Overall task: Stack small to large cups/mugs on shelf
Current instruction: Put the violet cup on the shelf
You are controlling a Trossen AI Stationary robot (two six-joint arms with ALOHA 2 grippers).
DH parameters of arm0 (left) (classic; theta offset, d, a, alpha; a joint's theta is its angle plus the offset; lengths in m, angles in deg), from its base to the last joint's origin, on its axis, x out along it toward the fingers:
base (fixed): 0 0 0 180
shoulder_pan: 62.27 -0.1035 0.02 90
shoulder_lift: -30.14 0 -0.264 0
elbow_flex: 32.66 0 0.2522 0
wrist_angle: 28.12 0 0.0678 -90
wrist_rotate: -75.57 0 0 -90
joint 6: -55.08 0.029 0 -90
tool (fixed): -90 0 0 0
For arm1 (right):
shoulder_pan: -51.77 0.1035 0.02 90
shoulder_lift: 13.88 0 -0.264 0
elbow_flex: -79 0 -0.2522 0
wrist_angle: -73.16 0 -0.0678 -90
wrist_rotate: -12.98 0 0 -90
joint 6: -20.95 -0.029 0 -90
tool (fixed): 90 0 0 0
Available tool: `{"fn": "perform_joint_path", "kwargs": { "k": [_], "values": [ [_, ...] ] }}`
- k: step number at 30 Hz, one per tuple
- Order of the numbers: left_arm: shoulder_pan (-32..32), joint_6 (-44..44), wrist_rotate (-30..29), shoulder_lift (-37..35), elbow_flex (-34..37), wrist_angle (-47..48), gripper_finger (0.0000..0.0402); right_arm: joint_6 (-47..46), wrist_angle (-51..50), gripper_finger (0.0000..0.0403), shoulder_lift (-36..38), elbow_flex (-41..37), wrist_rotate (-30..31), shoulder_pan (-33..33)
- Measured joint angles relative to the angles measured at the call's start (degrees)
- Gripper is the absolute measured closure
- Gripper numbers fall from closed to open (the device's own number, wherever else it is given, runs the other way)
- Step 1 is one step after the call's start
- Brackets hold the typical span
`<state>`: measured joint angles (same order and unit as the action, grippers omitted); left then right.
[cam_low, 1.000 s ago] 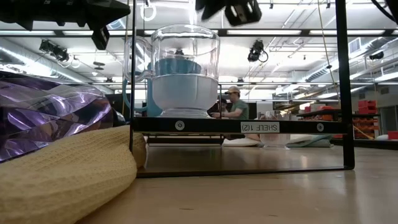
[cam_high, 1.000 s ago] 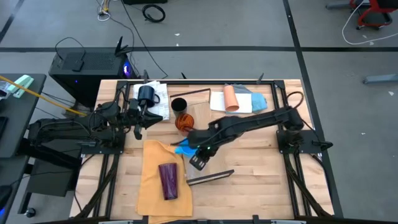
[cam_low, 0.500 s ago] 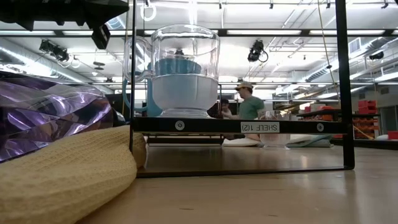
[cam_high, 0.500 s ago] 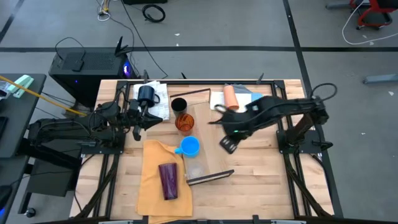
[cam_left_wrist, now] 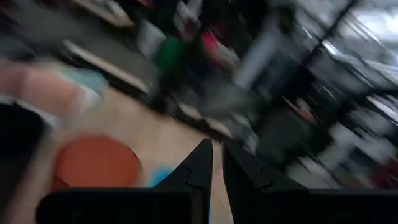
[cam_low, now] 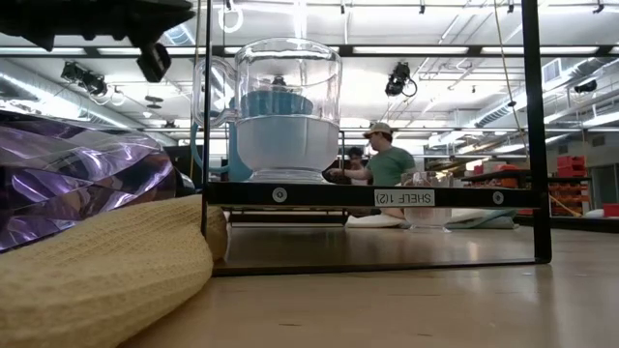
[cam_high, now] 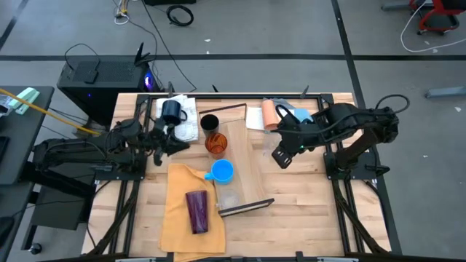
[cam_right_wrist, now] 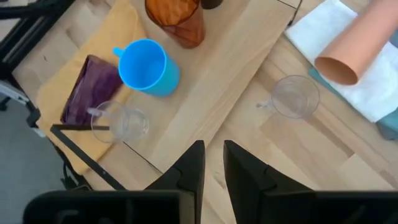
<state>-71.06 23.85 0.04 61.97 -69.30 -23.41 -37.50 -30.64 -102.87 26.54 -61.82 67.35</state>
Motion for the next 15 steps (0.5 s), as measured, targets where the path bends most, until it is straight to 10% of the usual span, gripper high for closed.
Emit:
{"fn": "perform_joint_path", "kwargs": {
  "k": [8, 15],
  "values": [
    [0.33, -5.78, 11.28, 0.04, 0.02, 16.43, 0.0329, 3.38, 0.02, 0.0338, -0.26, -0.02, 0.00, -0.01],
    [2.62, -5.36, 12.76, 1.03, 0.02, 19.51, 0.0221, 5.21, 0.02, 0.0338, -0.26, -0.02, 0.00, -0.07]
  ]
}}
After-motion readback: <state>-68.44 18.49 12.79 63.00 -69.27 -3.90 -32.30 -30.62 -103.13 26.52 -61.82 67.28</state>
